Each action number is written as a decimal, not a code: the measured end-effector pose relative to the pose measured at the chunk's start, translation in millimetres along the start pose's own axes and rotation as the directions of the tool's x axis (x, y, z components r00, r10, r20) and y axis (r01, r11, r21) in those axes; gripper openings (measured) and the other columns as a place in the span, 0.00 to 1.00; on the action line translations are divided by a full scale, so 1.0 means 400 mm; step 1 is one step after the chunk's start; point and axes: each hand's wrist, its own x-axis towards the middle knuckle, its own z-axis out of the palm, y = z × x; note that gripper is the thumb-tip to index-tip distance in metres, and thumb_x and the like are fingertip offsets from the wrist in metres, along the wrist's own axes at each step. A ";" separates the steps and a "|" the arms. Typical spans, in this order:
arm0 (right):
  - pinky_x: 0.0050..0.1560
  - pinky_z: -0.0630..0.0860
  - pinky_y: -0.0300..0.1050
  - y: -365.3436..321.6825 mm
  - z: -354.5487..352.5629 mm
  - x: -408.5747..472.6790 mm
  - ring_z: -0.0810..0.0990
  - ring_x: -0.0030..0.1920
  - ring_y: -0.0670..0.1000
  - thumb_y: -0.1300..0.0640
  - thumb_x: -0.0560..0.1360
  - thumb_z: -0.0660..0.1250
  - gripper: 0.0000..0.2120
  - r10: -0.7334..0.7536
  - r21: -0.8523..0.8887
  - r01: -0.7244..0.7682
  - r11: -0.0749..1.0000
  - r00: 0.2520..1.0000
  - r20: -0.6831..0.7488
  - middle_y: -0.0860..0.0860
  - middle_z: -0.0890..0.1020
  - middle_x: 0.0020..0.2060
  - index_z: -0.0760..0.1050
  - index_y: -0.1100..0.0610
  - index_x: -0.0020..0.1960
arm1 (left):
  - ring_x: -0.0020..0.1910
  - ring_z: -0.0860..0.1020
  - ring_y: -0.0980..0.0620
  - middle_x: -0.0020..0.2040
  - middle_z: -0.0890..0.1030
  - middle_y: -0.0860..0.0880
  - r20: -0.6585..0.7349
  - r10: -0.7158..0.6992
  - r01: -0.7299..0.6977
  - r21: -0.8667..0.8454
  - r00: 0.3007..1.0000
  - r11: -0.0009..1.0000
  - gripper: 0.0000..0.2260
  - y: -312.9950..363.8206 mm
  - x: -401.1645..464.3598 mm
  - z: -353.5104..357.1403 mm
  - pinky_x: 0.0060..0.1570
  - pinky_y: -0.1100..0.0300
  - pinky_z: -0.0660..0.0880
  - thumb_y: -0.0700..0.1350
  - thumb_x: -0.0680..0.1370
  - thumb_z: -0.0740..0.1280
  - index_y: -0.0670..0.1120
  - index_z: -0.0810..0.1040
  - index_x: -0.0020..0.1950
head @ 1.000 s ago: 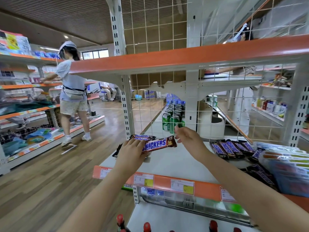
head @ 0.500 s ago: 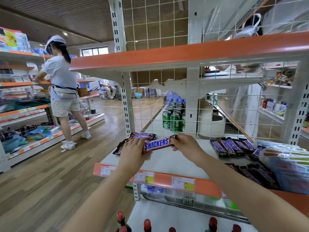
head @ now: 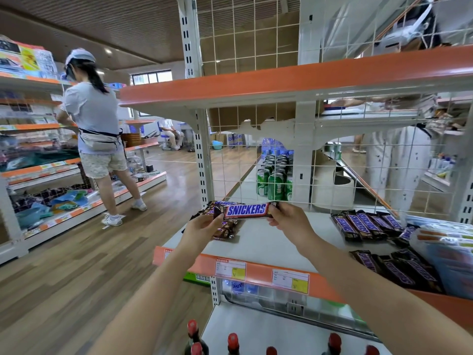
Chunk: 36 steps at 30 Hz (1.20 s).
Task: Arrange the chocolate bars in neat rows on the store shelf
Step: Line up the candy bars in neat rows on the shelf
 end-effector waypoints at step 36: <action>0.38 0.72 0.41 0.081 0.273 0.080 0.80 0.43 0.56 0.58 0.69 0.71 0.08 0.250 -0.454 -0.089 0.886 0.918 0.308 0.55 0.79 0.38 0.72 0.58 0.41 | 0.42 0.74 0.44 0.39 0.77 0.45 -0.164 -0.067 0.168 0.748 0.984 0.642 0.06 -0.156 0.159 -0.147 0.38 0.60 0.65 0.44 0.76 0.64 0.47 0.76 0.39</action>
